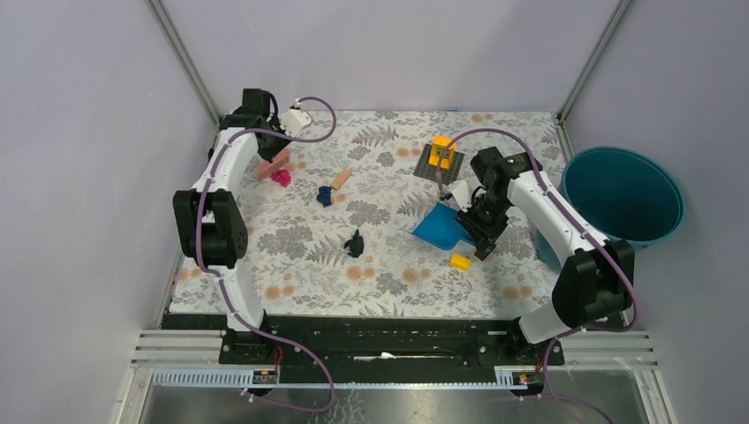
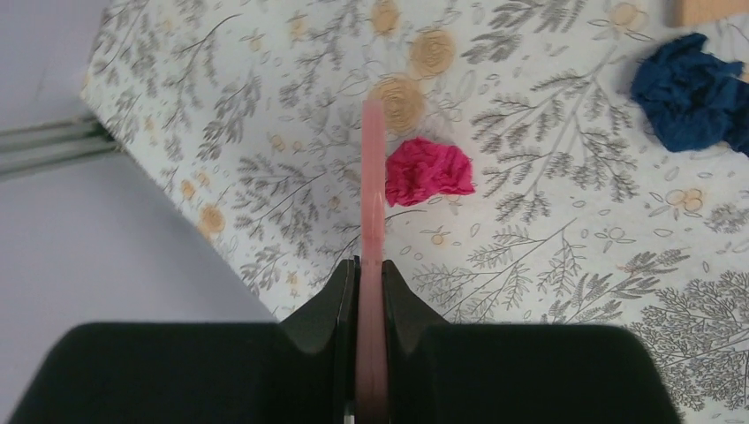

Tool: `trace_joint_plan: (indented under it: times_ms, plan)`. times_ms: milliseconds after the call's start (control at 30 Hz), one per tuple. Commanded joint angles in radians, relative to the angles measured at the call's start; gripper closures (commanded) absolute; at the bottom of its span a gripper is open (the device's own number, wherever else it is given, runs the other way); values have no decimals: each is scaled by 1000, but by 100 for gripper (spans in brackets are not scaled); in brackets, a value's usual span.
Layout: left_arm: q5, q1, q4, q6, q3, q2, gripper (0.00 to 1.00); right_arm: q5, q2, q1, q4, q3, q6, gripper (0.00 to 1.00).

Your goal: Sweep away the paper scraps from the table

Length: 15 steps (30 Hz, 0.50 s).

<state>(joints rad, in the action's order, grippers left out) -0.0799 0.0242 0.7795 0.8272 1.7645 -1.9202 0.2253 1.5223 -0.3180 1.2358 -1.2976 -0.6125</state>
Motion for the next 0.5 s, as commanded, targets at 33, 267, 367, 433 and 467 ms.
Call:
trace_joint_plan:
  times_ms: [33, 267, 367, 433, 467]
  plan:
    - [-205, 4, -56, 109, -68, 50, 100, -10, -58, -6, 6, 39, -12, 100]
    - [-423, 19, 58, -32, -162, 169, 100, -26, -54, -7, -4, 79, -32, 100]
    - [-497, 32, 93, -77, -247, 238, 100, -46, -36, -10, -13, 75, -43, 100]
    - [-535, 41, 97, -115, -310, 293, 100, -47, -13, -12, -14, 66, -43, 100]
    - [-555, 52, 107, -125, -339, 321, 100, -43, -6, -14, -17, 62, -41, 100]
